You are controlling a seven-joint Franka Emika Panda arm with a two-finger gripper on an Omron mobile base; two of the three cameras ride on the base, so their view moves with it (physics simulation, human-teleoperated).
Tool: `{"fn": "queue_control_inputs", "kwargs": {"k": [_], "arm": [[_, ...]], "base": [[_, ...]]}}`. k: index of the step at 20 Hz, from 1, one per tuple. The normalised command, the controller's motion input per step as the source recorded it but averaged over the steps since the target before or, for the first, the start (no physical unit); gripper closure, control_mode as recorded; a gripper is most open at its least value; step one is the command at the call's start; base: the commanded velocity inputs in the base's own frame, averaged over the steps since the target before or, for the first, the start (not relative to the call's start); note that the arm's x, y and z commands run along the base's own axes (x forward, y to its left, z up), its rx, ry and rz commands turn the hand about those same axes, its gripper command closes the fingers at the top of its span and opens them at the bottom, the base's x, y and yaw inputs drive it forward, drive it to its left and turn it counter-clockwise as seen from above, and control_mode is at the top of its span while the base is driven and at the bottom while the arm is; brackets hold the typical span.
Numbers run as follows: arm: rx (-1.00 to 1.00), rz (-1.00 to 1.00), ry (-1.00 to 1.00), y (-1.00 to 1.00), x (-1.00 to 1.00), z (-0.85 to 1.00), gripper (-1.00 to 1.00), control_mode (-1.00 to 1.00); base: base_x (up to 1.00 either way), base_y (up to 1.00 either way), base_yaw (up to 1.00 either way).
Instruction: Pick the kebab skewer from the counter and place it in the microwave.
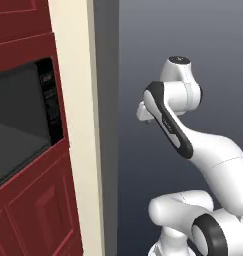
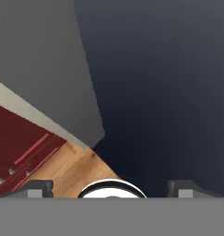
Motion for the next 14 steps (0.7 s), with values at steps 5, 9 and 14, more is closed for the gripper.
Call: {"fn": "queue_control_inputs", "kwargs": {"k": [5,9,14], "arm": [[0.0,0.0,0.0,0.0,0.0,0.0,-1.0,1.0],[0.0,0.0,0.0,0.0,0.0,0.0,-1.0,1.0],[0.0,0.0,0.0,0.0,0.0,0.0,-1.0,1.0]], "base": [[0.0,0.19,-0.96],[0.0,0.12,-0.98],[0.0,0.05,-0.94]]}}
